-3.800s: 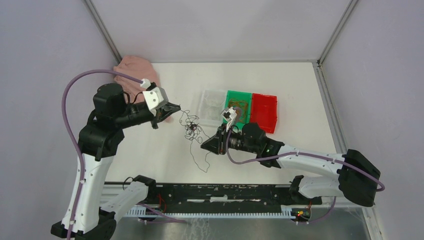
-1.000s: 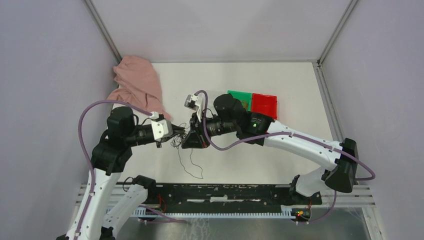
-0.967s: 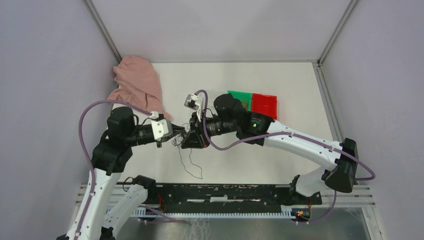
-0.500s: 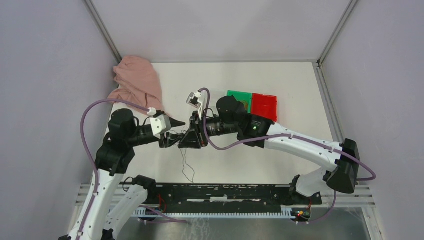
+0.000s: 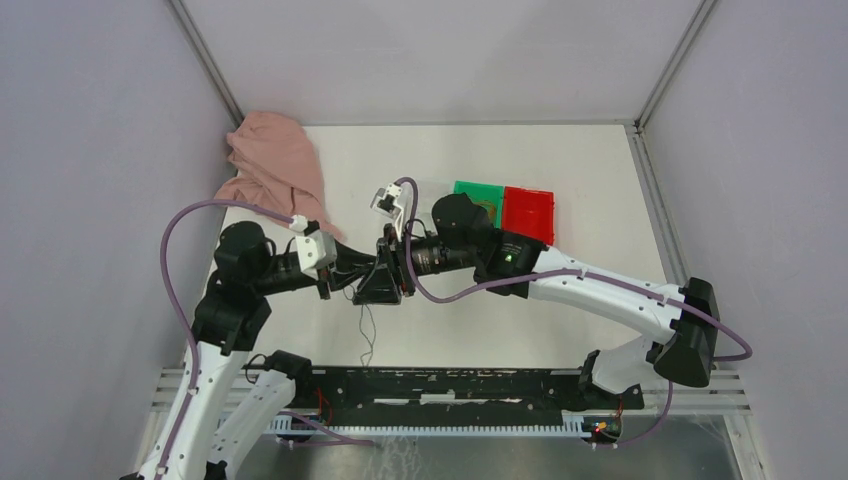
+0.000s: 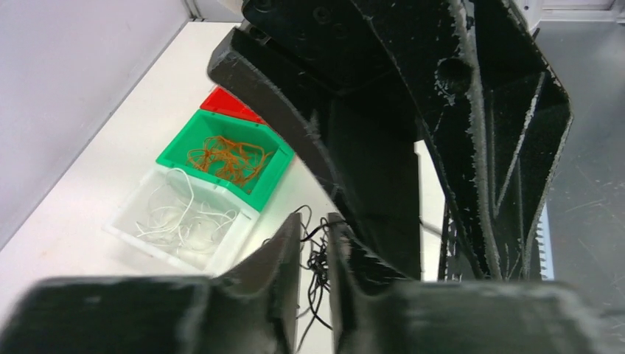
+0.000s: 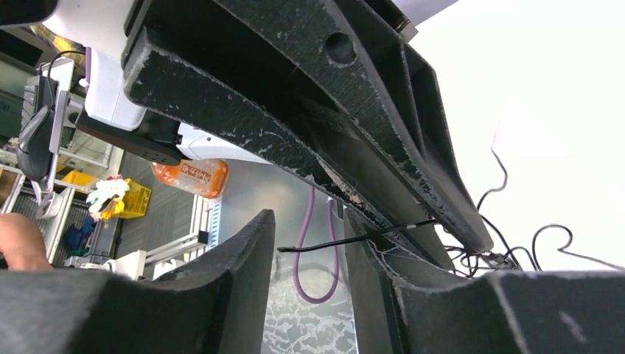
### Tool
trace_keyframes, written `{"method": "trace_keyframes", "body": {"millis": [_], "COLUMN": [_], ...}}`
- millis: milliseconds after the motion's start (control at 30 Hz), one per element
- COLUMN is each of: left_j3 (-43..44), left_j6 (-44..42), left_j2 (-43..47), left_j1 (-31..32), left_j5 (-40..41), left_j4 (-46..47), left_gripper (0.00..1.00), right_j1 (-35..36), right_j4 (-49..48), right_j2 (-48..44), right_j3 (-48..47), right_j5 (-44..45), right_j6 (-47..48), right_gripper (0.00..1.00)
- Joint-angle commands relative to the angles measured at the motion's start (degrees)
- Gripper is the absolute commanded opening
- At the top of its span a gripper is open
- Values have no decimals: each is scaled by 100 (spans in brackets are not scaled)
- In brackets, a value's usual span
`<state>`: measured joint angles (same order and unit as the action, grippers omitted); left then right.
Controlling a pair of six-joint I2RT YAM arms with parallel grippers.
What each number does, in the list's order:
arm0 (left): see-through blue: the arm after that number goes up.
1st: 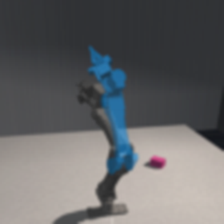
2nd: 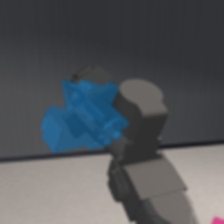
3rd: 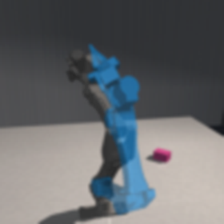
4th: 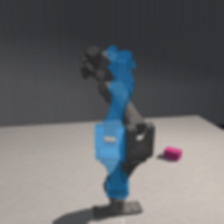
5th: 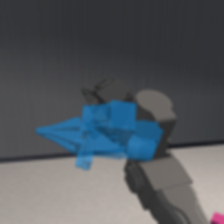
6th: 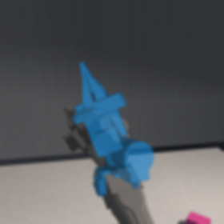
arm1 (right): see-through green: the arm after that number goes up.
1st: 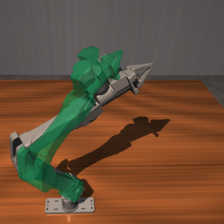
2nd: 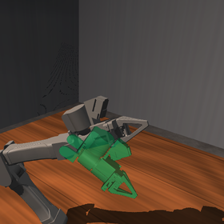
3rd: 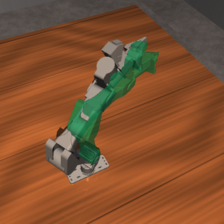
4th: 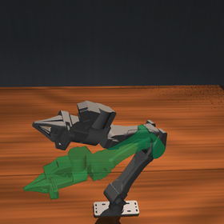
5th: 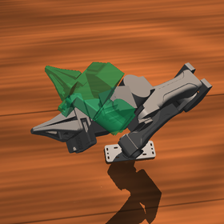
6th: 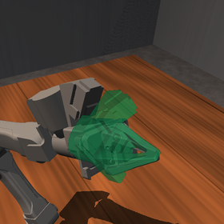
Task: Untangle the cables
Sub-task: Untie the cable.
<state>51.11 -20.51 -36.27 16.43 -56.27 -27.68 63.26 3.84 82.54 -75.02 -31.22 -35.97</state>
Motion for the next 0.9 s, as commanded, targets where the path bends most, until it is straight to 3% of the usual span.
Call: {"method": "trace_keyframes", "body": {"millis": [0,100,300,500,867], "left_j3": [-41,-1,86,277,285], "left_j6": [688,819,968,1187,2438], "left_j2": [123,184,231,165,97], "left_j1": [19,19,19,19,19], "left_j5": [-190,-99,-125,-180,3], "left_j4": [723,789,808,915,1950], "left_gripper": [16,8,5,3,3], "right_j1": [-22,-35,-83,-87,-86], "right_j4": [-246,161,629,601,-207], "right_j2": [-254,-544,-1584,-2249,-1492], "right_j3": [-99,-69,370,908,799], "right_j5": [184,626,1950,3048,2689], "right_j6": [42,305,985,1578,1943], "right_gripper": [50,63,80,81,82]}}
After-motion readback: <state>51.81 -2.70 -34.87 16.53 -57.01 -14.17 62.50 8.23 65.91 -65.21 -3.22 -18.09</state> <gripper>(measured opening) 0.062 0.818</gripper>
